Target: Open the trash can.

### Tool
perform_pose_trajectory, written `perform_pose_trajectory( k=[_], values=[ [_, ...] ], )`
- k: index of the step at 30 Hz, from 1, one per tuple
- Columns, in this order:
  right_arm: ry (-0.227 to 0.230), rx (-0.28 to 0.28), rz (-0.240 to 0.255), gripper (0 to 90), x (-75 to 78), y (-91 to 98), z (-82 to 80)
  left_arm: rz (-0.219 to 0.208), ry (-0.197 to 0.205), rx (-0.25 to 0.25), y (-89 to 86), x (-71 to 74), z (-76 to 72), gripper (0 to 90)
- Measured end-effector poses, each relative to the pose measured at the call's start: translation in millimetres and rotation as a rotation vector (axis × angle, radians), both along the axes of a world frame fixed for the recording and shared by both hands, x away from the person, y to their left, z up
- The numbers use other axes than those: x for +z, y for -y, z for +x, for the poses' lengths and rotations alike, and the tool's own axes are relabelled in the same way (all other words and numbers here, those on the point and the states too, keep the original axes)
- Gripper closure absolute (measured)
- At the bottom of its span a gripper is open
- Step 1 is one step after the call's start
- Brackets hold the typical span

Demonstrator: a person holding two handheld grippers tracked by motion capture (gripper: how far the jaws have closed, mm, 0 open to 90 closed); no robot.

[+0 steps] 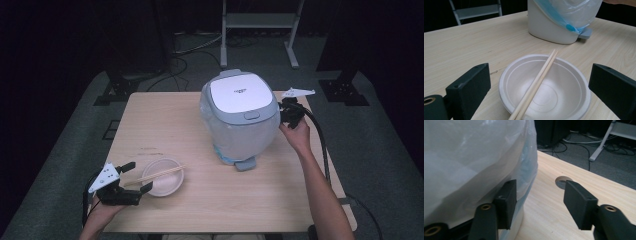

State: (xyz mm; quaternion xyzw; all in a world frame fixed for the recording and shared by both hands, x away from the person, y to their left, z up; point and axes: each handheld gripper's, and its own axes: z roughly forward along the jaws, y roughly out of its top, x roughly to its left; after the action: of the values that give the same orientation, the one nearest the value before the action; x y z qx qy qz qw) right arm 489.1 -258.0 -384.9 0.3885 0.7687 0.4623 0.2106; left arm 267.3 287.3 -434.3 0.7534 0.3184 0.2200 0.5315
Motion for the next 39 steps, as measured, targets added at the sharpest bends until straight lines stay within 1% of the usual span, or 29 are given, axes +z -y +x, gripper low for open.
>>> perform_pose_trajectory(
  k=[2,3,5,6,7,8,9,11,14,15,18,19,20,21,22,23,24,25,26,27,28,29,31,32,34,36,38,39],
  values=[
    [0.004,0.005,-0.009,46.4,0.6,-1.2,-1.3,0.001,-0.001,0.000,-0.1,0.1,0.1,3.1],
    [0.008,0.016,-0.026,46.3,2.1,-4.7,-4.2,0.001,0.000,-0.001,-0.1,0.2,0.1,3.1],
    [0.010,0.037,-0.035,45.1,2.9,-8.9,-6.8,0.000,0.000,-0.001,0.0,0.5,-0.1,3.1],
    [0.010,0.037,-0.035,45.1,2.9,-8.9,-6.8,0.000,0.000,-0.001,0.0,0.5,-0.1,3.1],
    [0.010,0.051,-0.040,44.3,3.2,-14.4,-9.2,0.002,0.002,-0.001,0.0,0.9,-0.3,3.1],
    [0.010,0.051,-0.040,44.3,3.2,-14.4,-9.2,0.002,0.002,-0.001,0.0,0.9,-0.3,3.1],
    [0.009,0.063,-0.034,44.3,2.8,-19.1,-10.9,0.004,0.004,-0.003,-0.2,1.2,-0.7,3.1],
    [-0.002,0.074,-0.024,44.3,2.5,-22.9,-12.1,0.005,0.004,-0.004,-0.5,1.3,-0.8,3.1],
    [-0.007,0.092,-0.021,43.4,2.1,-28.6,-14.0,0.002,0.003,-0.002,-0.7,1.1,-0.6,3.1],
    [-0.008,0.094,-0.023,41.2,2.0,-30.2,-14.7,-0.002,0.003,-0.002,-0.5,0.9,-0.5,3.0],
    [-0.012,0.059,-0.052,31.5,2.5,-33.2,-18.0,-0.002,0.004,-0.003,-0.4,1.3,-1.0,3.1],
    [-0.023,0.049,-0.055,28.0,2.8,-32.2,-19.3,-0.001,0.004,-0.004,-0.4,1.5,-1.4,3.1],
    [-0.037,0.041,-0.046,26.2,3.0,-30.4,-21.0,-0.001,0.004,-0.004,-0.4,1.5,-1.4,3.1],
    [-0.035,0.025,-0.042,24.1,2.7,-27.8,-24.4,-0.003,0.003,-0.003,-0.4,1.7,-2.0,3.1],
    [-0.018,0.008,-0.039,23.7,1.8,-25.1,-29.4,-0.003,0.003,-0.003,-0.4,1.7,-2.0,3.1],
    [-0.007,0.001,-0.042,23.7,0.7,-22.1,-34.3,0.000,0.006,-0.004,-0.8,1.9,-2.1,3.1],
    [-0.007,0.001,-0.042,23.7,0.7,-22.1,-34.3,0.000,0.006,-0.004,-0.8,1.9,-2.1,3.0],
    [-0.032,-0.005,-0.047,23.6,-1.8,-16.0,-41.9,0.000,0.007,-0.005,-0.8,2.1,-1.9,3.1],
    [-0.062,-0.001,-0.051,23.6,-2.8,-13.0,-44.6,0.000,0.007,-0.005,-0.8,2.1,-1.9,3.1],
    [-0.071,-0.001,-0.050,23.6,-4.0,-10.0,-48.7,0.002,0.007,-0.005,-0.3,2.4,-2.0,3.1],
    [-0.055,-0.011,-0.048,23.7,-5.2,-7.3,-54.8,0.004,0.009,-0.006,0.0,2.6,-2.1,3.1],
    [-0.040,-0.011,-0.050,23.9,-6.2,-4.6,-61.2,0.004,0.009,-0.006,0.0,2.6,-2.1,3.1],
    [-0.068,0.004,-0.047,24.1,-8.3,0.0,-70.5,0.002,0.009,-0.008,0.6,2.7,-2.1,3.1],
    [-0.061,0.005,-0.040,24.1,-9.9,2.2,-76.4,0.003,0.008,-0.006,0.7,2.7,-2.0,3.1],
    [-0.065,0.012,-0.044,24.0,-12.0,4.8,-87.7,0.004,0.006,-0.009,1.2,2.5,-2.0,3.1],
    [-0.068,0.023,-0.033,24.0,-14.1,7.0,-98.4,0.004,0.006,-0.009,1.8,2.4,-2.1,3.0],
    [-0.084,0.037,-0.027,24.0,-15.3,8.1,-107.8,0.007,0.006,-0.012,3.0,2.6,-2.3,3.1],
    [-0.079,0.040,-0.018,24.1,-16.1,8.7,-112.8,0.009,0.007,-0.013,3.1,2.8,-2.3,3.1]
  ],
)
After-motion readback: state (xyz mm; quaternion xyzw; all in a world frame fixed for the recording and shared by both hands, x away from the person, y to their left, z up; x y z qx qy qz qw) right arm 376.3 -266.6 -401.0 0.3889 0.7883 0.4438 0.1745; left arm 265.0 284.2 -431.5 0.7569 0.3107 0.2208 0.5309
